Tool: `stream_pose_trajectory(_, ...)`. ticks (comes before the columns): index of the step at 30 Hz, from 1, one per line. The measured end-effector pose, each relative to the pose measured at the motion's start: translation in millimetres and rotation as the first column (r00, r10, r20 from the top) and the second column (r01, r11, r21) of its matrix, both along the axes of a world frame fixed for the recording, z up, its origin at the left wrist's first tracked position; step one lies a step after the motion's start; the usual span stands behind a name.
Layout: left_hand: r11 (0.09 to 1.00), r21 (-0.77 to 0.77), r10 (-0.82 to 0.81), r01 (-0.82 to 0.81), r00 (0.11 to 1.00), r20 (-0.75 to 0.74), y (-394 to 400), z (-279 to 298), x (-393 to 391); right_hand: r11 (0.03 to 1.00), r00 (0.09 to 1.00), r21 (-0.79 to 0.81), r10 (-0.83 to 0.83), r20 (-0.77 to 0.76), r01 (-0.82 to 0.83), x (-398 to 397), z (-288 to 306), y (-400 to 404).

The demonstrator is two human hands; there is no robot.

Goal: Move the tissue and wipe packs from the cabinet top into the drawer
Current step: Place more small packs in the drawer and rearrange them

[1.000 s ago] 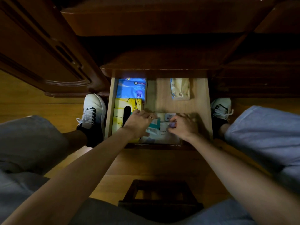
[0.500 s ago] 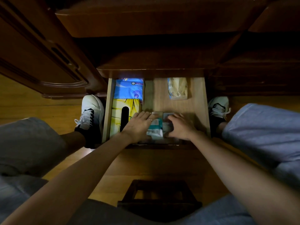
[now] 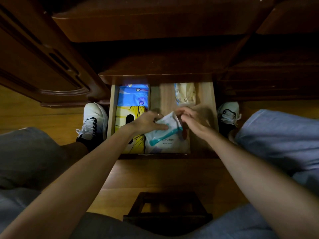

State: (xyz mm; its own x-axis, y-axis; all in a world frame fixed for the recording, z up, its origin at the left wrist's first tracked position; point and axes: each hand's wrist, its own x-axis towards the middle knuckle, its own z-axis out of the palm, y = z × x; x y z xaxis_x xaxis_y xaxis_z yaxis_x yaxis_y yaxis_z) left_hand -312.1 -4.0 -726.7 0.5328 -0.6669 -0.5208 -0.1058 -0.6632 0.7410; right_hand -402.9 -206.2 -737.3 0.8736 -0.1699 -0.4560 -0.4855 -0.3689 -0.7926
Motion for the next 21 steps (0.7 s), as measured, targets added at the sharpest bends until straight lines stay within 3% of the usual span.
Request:
stream_pose_trajectory(1, 0.998, 0.024, -0.055, 0.055, 0.998, -0.004, -6, 0, -2, 0.991, 1.0, 0.13, -0.011, -0.027, 0.015, 2, 6, 0)
stream_pose_trajectory(3, 0.98, 0.125, -0.165, 0.152, 0.981, 0.102, -17, -6, -9, 0.972, 0.985, 0.213, 0.127, -0.117, -0.1, 3, 17, 1)
stream_pose_trajectory(5, 0.955, 0.238, -0.239, 0.177, 0.935, 0.262, -21, -12, -15, 0.964, 0.948, 0.117, 0.258, -0.187, -0.239, -4, 9, 4)
stream_pose_trajectory(7, 0.933, 0.313, -0.29, 0.177, 0.886, 0.363, -15, -20, -22, 0.961, 0.938, -0.036, 0.259, -0.232, -0.274, -11, -5, 10)
stream_pose_trajectory(11, 0.857, 0.458, -0.446, 0.236, 0.784, 0.431, 0, -30, -30, 0.895, 0.936, -0.279, 0.317, -0.154, -0.349, -14, -20, 21)
stream_pose_trajectory(13, 0.841, 0.483, -0.474, 0.244, 0.763, 0.44, 3, -31, -30, 0.866, 0.926, -0.329, 0.355, -0.13, -0.378, -4, -26, 20)
stream_pose_trajectory(16, 0.826, 0.5, -0.505, 0.261, 0.737, 0.449, 5, -28, -26, 0.913, 0.983, -0.365, 0.173, -0.058, -0.182, 20, -35, 10)
stream_pose_trajectory(19, 0.788, 0.553, -0.556, 0.269, 0.697, 0.454, 7, -25, -25, 0.746, 0.993, -0.657, -0.057, 0.102, 0.111, 47, -46, -5)
stream_pose_trajectory(21, 0.765, 0.581, -0.581, 0.278, 0.688, 0.435, 8, -25, -25, 0.735, 0.968, -0.629, -0.203, 0.151, 0.252, 68, -51, -12)
